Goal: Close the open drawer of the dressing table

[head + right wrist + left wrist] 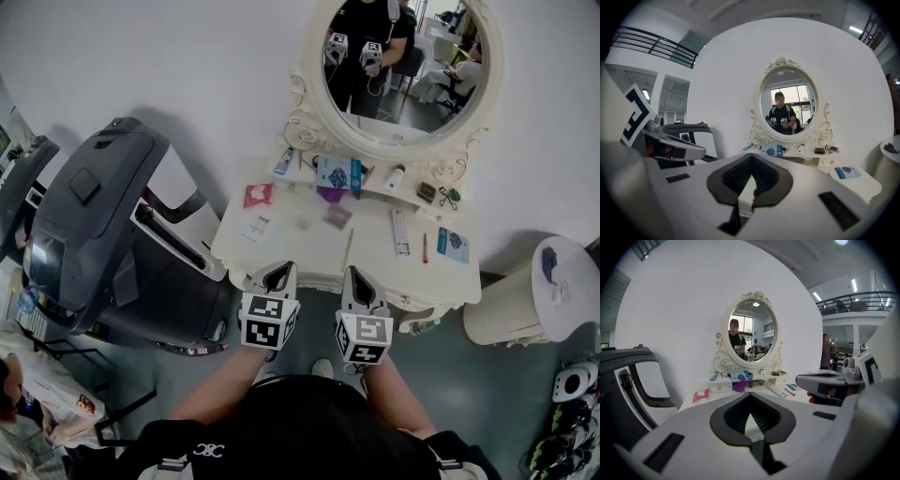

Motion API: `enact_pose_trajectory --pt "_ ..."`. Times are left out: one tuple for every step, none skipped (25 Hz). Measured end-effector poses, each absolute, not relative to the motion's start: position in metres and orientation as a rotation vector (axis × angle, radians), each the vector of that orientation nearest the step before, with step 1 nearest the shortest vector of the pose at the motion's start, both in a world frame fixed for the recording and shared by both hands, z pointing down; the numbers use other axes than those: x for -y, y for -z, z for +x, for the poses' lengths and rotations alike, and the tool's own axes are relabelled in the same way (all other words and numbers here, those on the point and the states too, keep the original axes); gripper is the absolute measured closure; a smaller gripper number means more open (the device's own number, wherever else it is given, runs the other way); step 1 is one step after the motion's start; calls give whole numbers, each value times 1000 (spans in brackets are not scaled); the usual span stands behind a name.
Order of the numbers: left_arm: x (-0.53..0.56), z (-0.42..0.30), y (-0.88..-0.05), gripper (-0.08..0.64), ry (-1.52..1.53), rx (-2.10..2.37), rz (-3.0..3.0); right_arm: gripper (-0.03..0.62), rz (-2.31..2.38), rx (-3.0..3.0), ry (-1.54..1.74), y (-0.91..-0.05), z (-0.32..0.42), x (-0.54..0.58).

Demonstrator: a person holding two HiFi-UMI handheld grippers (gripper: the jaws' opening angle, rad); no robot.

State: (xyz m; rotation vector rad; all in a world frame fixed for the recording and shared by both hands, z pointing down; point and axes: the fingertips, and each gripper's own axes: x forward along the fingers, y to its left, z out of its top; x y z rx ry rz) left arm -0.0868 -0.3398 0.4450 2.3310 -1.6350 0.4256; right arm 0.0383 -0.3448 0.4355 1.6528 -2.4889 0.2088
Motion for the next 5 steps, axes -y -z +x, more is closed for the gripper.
enact_pose_trajectory --pt "340 -86 -445 554 -424 1634 2331 584 1650 2491 -215 -436 39 345" --pt "340 -85 -445 554 -422 1634 2332 584 1647 2493 -221 -437 39 345" --pt "340 -84 -445 554 -421 1633 2333 584 1645 2495 -229 -437 39 346" --pt "340 -84 -445 554 -421 1633 2333 584 1644 2497 -236 -438 40 346" --pt "340 -83 -445 554 -420 1632 2334 584 1642 2499 -244 -439 40 346"
